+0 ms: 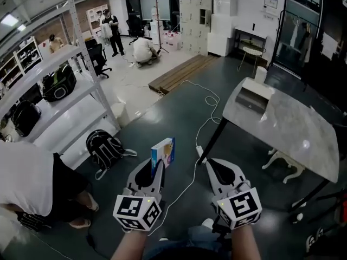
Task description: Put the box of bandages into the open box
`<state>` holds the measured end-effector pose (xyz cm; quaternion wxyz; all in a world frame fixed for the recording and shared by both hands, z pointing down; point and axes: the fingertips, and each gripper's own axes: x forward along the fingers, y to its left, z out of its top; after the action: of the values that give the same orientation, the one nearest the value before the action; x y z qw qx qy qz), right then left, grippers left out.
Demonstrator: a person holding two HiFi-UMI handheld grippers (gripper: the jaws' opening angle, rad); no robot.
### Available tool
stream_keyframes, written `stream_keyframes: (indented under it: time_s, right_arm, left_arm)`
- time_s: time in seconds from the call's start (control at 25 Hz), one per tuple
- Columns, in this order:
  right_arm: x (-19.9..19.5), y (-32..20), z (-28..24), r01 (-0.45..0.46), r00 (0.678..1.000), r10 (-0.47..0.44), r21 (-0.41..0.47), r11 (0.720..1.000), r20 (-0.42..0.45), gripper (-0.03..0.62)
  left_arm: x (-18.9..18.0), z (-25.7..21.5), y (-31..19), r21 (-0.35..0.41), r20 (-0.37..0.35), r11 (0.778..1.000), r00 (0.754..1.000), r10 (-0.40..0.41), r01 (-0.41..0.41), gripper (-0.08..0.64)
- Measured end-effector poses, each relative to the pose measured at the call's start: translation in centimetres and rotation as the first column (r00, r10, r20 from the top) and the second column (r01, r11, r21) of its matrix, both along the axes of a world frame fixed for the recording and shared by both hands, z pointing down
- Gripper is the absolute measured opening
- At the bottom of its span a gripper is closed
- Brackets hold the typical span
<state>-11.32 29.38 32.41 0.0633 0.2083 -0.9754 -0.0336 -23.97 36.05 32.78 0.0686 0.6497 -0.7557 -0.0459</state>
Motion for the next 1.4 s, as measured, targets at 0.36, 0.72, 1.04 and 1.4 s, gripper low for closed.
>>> stream_keyframes:
  time_s: [0.36,0.72,1.04,1.4]
  right_arm:
    - [8.6,-8.4,0.0,-0.150,0.989,0.150,-0.017,0.988,-0.006,0.023]
    - [19.2,-13.1,2.1,-0.349,0.937,0.350,-0.094,0.932,-0.006,0.025]
    - [20.5,-15.0,2.7,-0.374,0.927,0.376,-0.099,0.922,0.006,0.023]
    - [20.1,-20.8,3.0,-0.431,0.901,0.434,-0.119,0.895,0.004,0.025]
  left_arm:
    - [7.5,0.4,-10.3,0.005,-0.014,0.992,0.992,0.128,-0.128,0.091]
    - [15.4,2.3,-16.1,-0.022,-0.034,0.961,0.961,0.273,-0.274,0.091]
    - [15.3,2.4,-17.6,-0.046,-0.002,0.959,0.960,0.280,-0.280,0.091]
    - [13.1,2.4,-24.0,-0.039,0.001,0.951,0.951,0.308,-0.308,0.091]
